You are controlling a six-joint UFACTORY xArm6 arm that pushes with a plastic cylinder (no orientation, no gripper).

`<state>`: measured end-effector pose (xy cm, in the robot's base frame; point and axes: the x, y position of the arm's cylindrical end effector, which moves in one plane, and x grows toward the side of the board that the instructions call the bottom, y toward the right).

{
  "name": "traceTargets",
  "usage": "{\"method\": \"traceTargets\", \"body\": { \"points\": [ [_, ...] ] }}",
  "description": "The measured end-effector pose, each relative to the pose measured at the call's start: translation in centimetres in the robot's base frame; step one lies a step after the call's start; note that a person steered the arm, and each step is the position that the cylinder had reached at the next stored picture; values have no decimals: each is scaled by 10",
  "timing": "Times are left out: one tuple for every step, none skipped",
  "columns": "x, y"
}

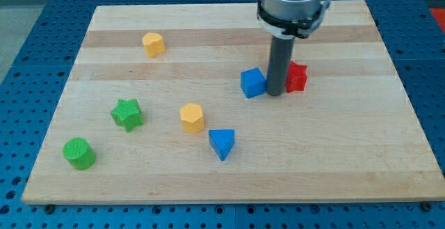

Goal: Place the cube at the center left of the board

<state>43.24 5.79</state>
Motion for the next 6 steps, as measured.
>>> {"method": "traceTargets", "body": {
  "points": [
    [-3, -83],
    [-31, -82],
    [-39, -112],
    [-36, -211],
    [-37, -216],
    [-10, -212]
  ]
}}
